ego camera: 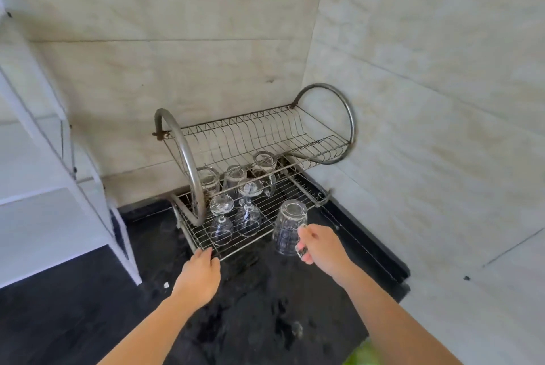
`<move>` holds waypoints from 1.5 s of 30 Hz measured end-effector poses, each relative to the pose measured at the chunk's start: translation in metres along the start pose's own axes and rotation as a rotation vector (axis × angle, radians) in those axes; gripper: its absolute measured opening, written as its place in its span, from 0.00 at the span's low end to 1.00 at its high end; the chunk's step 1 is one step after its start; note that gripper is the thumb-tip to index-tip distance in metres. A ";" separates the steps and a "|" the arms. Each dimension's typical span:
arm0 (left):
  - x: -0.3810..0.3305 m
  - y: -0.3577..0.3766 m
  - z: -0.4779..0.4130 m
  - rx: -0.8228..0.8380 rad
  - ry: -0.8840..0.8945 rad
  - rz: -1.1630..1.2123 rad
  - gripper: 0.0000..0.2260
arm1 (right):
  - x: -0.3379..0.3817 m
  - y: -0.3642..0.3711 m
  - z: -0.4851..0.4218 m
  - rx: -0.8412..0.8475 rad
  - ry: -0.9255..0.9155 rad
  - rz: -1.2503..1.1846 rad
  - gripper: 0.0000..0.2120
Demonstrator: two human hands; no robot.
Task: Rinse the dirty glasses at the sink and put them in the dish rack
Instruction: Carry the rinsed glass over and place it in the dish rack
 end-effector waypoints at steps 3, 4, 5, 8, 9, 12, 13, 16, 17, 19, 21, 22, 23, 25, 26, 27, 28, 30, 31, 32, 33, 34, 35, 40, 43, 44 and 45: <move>-0.003 -0.003 -0.014 -0.057 -0.085 -0.050 0.18 | 0.001 -0.009 -0.038 -0.029 0.014 -0.078 0.14; -0.003 0.000 -0.020 -0.054 -0.094 -0.050 0.18 | 0.003 -0.012 -0.050 -0.042 0.019 -0.087 0.15; 0.000 0.003 -0.027 -0.066 -0.104 -0.083 0.19 | 0.005 -0.015 -0.060 -0.062 0.019 -0.082 0.16; 0.011 0.010 -0.037 -0.094 -0.185 -0.130 0.25 | 0.008 -0.021 -0.095 -0.104 -0.004 -0.072 0.18; 0.012 0.013 -0.038 -0.089 -0.198 -0.143 0.26 | 0.009 -0.021 -0.108 -0.113 -0.011 -0.066 0.19; 0.010 0.019 -0.041 -0.080 -0.208 -0.148 0.26 | 0.009 -0.018 -0.146 -0.144 -0.024 -0.034 0.18; 0.010 0.020 -0.040 -0.072 -0.214 -0.148 0.26 | 0.010 -0.017 -0.156 -0.156 -0.013 -0.041 0.18; 0.014 0.025 -0.043 -0.022 -0.217 -0.167 0.26 | 0.009 -0.011 -0.184 -0.176 0.021 -0.081 0.13; 0.013 0.026 -0.044 -0.009 -0.213 -0.181 0.26 | 0.010 -0.009 -0.193 -0.179 0.022 -0.077 0.13; 0.013 0.026 -0.045 0.002 -0.206 -0.194 0.27 | 0.006 -0.003 -0.211 -0.177 0.012 -0.035 0.12; 0.013 0.026 -0.046 0.013 -0.200 -0.199 0.27 | -0.001 0.003 -0.225 -0.174 0.020 -0.001 0.12; 0.014 0.027 -0.047 0.020 -0.199 -0.200 0.27 | -0.004 0.005 -0.230 -0.184 0.018 0.003 0.13; 0.015 0.027 -0.047 0.027 -0.198 -0.200 0.27 | -0.005 0.006 -0.232 -0.193 0.019 0.007 0.15; 0.015 0.028 -0.047 0.045 -0.195 -0.210 0.28 | -0.008 0.009 -0.240 -0.181 0.008 0.022 0.17; 0.014 0.028 -0.047 0.053 -0.194 -0.211 0.28 | -0.001 0.009 -0.237 -0.173 -0.005 0.041 0.15; 0.014 0.028 -0.047 0.059 -0.190 -0.212 0.28 | 0.002 0.008 -0.234 -0.170 -0.002 0.044 0.14; 0.014 0.029 -0.047 0.064 -0.189 -0.215 0.28 | 0.004 0.006 -0.232 -0.172 0.009 0.037 0.13; 0.014 0.028 -0.046 0.074 -0.192 -0.215 0.28 | 0.002 0.003 -0.229 -0.178 0.058 0.042 0.10; 0.013 0.029 -0.046 0.077 -0.192 -0.213 0.28 | 0.002 0.004 -0.228 -0.166 0.062 0.065 0.08; 0.013 0.029 -0.046 0.079 -0.192 -0.210 0.29 | 0.001 0.005 -0.228 -0.154 0.051 0.091 0.09; 0.013 0.029 -0.046 0.081 -0.193 -0.209 0.29 | 0.003 0.006 -0.227 -0.150 0.039 0.103 0.12; 0.013 0.028 -0.046 0.080 -0.196 -0.209 0.29 | 0.004 0.006 -0.224 -0.159 0.019 0.110 0.14; 0.013 0.027 -0.046 0.076 -0.197 -0.207 0.29 | 0.006 0.005 -0.218 -0.171 0.015 0.113 0.17; 0.012 0.024 -0.044 0.078 -0.199 -0.187 0.29 | 0.008 0.013 -0.158 -0.196 -0.075 0.135 0.21; 0.009 0.019 -0.038 0.047 -0.166 -0.146 0.29 | 0.008 0.042 -0.108 -0.109 -0.220 0.130 0.15; 0.008 0.014 -0.031 0.008 -0.146 -0.129 0.29 | 0.007 0.055 -0.091 -0.069 -0.255 0.132 0.14; 0.009 0.008 -0.023 -0.035 -0.130 -0.109 0.28 | 0.006 0.068 -0.076 -0.028 -0.282 0.140 0.13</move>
Point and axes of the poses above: each hand's wrist, its own z-axis away from the middle knuckle, its own y-axis out of the palm, x = y × z, the point moved 10 cm from there along -z, towards the middle knuckle, and after that the axes turned 9 degrees about -z, right-handed, at the moved point
